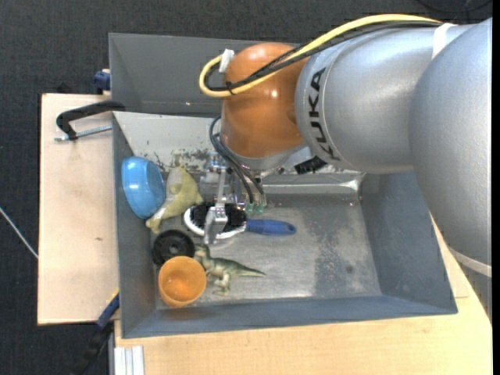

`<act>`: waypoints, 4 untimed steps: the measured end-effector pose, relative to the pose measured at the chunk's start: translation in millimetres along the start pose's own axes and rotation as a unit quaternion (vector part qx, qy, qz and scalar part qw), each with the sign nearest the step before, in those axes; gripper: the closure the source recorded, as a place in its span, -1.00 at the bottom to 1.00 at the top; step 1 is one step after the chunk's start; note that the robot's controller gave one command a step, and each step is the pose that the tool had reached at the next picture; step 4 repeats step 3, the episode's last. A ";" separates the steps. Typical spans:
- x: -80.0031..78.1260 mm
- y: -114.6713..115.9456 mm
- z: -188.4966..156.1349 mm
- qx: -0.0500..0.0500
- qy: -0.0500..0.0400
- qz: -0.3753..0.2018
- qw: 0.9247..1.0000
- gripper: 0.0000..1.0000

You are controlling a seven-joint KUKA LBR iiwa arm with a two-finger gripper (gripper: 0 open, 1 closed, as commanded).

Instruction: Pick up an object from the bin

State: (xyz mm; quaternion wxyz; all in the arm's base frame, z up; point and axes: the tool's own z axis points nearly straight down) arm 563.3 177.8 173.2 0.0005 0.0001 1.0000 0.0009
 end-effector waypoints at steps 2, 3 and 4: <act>22.0 -53.5 90.6 -0.001 -0.003 0.099 0.995 1.00; 38.4 -47.4 -48.4 -0.002 -0.005 0.079 0.997 1.00; 38.4 -47.4 -48.4 -0.002 -0.005 0.079 0.997 1.00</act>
Offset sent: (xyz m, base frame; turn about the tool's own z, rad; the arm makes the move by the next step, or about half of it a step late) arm -0.0263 -0.0610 -0.1032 0.2035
